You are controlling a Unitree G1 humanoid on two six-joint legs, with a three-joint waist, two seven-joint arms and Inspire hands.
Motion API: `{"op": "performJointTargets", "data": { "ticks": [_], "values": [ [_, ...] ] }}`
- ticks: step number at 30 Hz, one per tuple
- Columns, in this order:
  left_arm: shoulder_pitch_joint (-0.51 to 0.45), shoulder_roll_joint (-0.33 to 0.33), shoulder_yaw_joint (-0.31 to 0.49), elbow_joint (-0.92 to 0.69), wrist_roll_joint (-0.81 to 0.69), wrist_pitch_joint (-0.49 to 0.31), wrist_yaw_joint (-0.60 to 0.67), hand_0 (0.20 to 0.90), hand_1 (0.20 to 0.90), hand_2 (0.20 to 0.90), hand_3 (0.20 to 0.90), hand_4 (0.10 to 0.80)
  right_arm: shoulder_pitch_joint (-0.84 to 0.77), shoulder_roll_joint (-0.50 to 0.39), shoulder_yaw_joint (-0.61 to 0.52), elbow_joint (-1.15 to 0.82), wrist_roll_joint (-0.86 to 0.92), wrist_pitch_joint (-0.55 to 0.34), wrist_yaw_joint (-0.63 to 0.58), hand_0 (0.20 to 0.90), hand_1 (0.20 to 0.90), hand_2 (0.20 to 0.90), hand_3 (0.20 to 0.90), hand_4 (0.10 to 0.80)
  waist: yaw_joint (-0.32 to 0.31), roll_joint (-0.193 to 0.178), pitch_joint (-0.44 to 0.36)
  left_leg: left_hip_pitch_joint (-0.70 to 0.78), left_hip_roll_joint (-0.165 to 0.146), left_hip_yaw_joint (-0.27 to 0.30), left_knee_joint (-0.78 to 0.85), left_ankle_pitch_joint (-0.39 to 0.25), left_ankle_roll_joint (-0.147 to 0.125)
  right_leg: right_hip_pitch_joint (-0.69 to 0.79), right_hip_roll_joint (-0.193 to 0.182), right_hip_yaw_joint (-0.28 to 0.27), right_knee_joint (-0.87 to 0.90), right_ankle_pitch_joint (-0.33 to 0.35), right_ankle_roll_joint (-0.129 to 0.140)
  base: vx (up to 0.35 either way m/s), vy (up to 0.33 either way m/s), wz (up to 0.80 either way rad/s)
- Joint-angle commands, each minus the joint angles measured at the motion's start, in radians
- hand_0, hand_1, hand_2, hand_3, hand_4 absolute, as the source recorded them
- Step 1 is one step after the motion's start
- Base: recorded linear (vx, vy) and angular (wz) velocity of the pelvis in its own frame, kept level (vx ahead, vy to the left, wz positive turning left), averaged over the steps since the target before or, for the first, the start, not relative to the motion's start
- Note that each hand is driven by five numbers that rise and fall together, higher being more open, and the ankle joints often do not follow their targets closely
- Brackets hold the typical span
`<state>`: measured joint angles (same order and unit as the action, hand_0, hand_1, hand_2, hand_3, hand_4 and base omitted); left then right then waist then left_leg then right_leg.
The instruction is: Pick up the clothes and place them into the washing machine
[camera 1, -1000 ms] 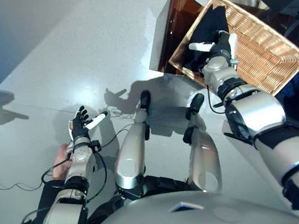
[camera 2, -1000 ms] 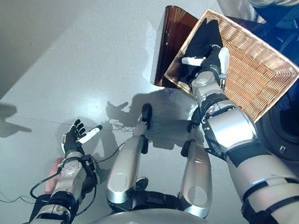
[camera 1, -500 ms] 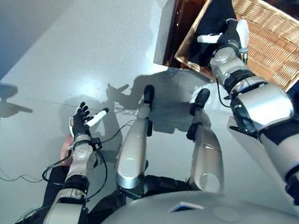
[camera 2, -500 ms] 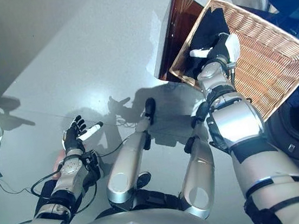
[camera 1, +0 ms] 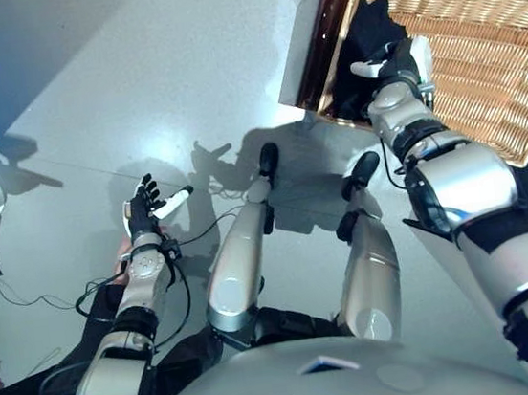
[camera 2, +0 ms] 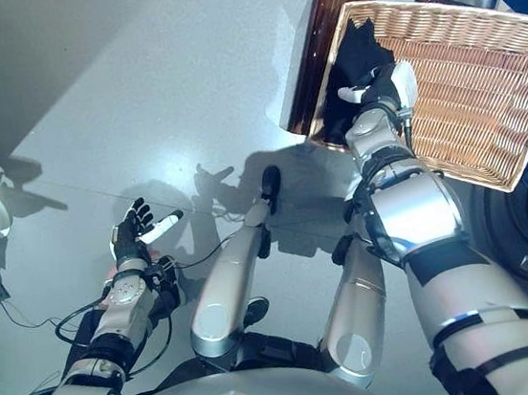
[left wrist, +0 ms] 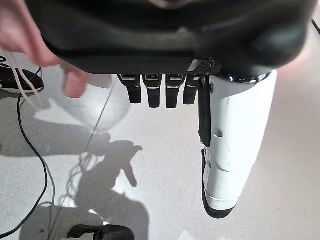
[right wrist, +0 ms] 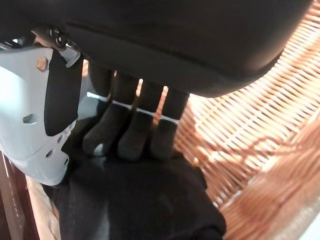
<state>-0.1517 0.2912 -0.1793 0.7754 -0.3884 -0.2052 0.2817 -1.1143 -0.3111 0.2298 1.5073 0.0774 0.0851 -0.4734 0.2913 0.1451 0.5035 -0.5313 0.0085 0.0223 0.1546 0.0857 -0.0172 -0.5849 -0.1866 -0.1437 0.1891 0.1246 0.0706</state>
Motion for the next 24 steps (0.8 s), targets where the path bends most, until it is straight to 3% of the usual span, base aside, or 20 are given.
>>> {"op": "performJointTargets", "data": {
  "ticks": [1,7,11,15,18,19,20,24],
  "values": [
    [0.083,0.08,0.011,-0.051,0.005,-0.037,0.014,0.9,0.9,0.9,0.9,0.8,0.017,-0.014,-0.035,-0.045,0.1,-0.061,-0.004,0.2,0.2,0.2,0.2,0.3,0.024,0.047,-0.003,-0.052,-0.043,0.028,0.037,-0.009,-0.011,0.031,-0.028,0.053,0.129,-0.12,0.049,0.0,0.0,0.0],
    [0.079,0.077,0.03,-0.018,0.018,-0.03,0.019,0.9,0.9,0.9,0.9,0.8,0.106,0.043,-0.067,-0.143,0.217,-0.141,-0.017,0.2,0.2,0.2,0.2,0.3,0.006,0.024,-0.004,-0.026,-0.036,0.035,0.027,-0.009,-0.011,0.054,-0.024,0.056,0.113,-0.114,0.051,0.0,0.002,-0.02],
    [0.066,0.069,0.048,0.035,0.028,-0.023,0.032,0.9,0.9,0.9,0.9,0.8,0.221,0.085,-0.067,-0.234,0.297,-0.209,-0.01,0.2,0.2,0.2,0.2,0.3,-0.036,-0.026,0.011,-0.009,-0.024,0.047,0.024,-0.012,-0.013,0.071,-0.008,0.063,0.094,-0.102,0.049,-0.006,-0.007,-0.11],
    [0.064,0.06,0.049,0.05,0.019,-0.024,0.028,0.9,0.9,0.9,0.9,0.8,0.282,0.085,-0.094,-0.272,0.383,-0.245,0.025,0.2,0.2,0.2,0.2,0.3,-0.053,-0.046,0.016,0.005,-0.019,0.052,0.02,-0.011,-0.016,0.089,-0.005,0.059,0.078,-0.095,0.05,-0.006,-0.017,-0.13],
    [0.071,0.065,0.046,0.063,0.02,-0.027,0.02,0.9,0.9,0.9,0.9,0.8,0.297,0.049,-0.06,-0.246,0.302,-0.225,0.024,0.2,0.2,0.2,0.2,0.3,-0.062,-0.058,0.016,0.014,-0.017,0.05,0.011,-0.006,-0.018,0.104,-0.004,0.056,0.061,-0.087,0.051,-0.027,-0.025,-0.05],
    [0.07,0.066,0.043,0.067,0.022,-0.028,0.019,0.9,0.9,0.9,0.9,0.8,0.29,0.04,-0.055,-0.233,0.286,-0.217,0.025,0.864,0.864,0.864,0.864,0.775,-0.063,-0.059,0.016,0.016,-0.017,0.05,0.01,-0.005,-0.018,0.106,-0.005,0.056,0.058,-0.087,0.051,-0.016,-0.016,-0.05],
    [0.07,0.066,0.043,0.067,0.022,-0.028,0.019,0.9,0.9,0.9,0.9,0.8,0.29,0.039,-0.055,-0.232,0.286,-0.217,0.025,0.9,0.9,0.9,0.9,0.8,-0.063,-0.058,0.016,0.016,-0.017,0.05,0.01,-0.005,-0.018,0.107,-0.005,0.056,0.058,-0.087,0.051,0.0,0.0,0.0],
    [0.072,0.067,0.032,0.067,0.015,-0.035,0.018,0.9,0.9,0.9,0.9,0.8,0.261,0.018,-0.049,-0.208,0.233,-0.201,0.008,0.9,0.9,0.9,0.9,0.8,-0.064,-0.054,0.016,0.014,-0.019,0.051,0.01,-0.001,-0.017,0.104,-0.005,0.056,0.055,-0.084,0.049,0.0,0.0,0.0]
  ]
}}
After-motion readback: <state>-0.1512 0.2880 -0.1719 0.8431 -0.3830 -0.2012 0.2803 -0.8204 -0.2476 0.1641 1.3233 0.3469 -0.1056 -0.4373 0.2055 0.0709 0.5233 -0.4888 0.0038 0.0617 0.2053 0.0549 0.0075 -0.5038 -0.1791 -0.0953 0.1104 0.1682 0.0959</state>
